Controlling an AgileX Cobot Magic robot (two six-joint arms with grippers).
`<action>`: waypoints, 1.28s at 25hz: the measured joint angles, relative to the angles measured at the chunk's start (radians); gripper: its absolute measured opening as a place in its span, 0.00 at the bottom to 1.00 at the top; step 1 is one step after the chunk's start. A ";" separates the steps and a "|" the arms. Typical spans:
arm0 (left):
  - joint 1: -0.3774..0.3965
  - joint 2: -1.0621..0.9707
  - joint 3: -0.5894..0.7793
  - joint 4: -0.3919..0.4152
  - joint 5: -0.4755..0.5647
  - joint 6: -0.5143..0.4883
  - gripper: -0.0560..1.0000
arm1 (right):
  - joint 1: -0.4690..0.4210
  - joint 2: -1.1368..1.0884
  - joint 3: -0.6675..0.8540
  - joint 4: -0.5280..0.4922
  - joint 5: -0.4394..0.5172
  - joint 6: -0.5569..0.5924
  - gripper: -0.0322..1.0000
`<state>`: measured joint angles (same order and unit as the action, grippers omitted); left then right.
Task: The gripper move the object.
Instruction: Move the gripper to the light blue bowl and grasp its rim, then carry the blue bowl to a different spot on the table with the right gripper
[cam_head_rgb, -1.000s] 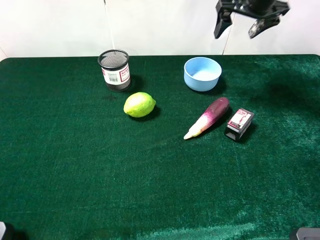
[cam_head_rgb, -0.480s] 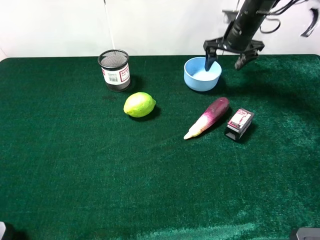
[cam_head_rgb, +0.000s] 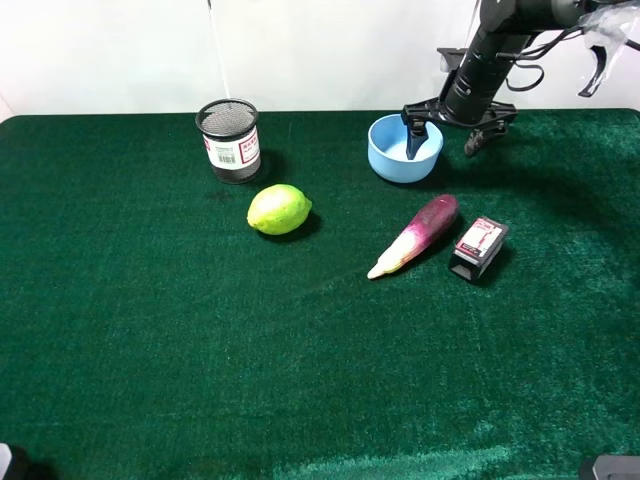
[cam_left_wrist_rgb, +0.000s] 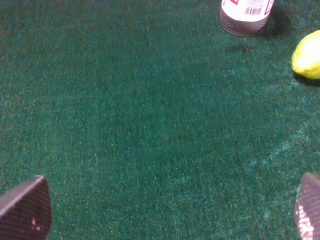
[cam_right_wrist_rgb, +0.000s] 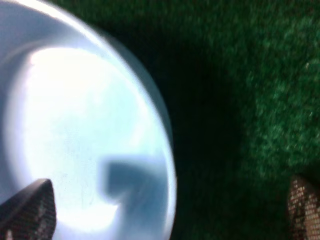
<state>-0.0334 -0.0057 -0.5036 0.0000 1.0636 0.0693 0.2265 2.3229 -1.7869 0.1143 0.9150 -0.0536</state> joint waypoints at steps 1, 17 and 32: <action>0.000 0.000 0.000 0.000 0.000 0.000 0.99 | 0.000 0.000 0.000 -0.001 -0.008 0.001 0.70; 0.000 0.000 0.000 0.000 0.000 0.000 0.99 | 0.000 0.001 0.000 0.008 -0.057 0.054 0.01; 0.000 0.000 0.000 0.000 0.000 0.000 0.99 | 0.000 0.005 -0.111 0.009 0.037 0.108 0.01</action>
<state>-0.0334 -0.0057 -0.5036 0.0000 1.0636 0.0693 0.2265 2.3281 -1.8984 0.1231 0.9523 0.0546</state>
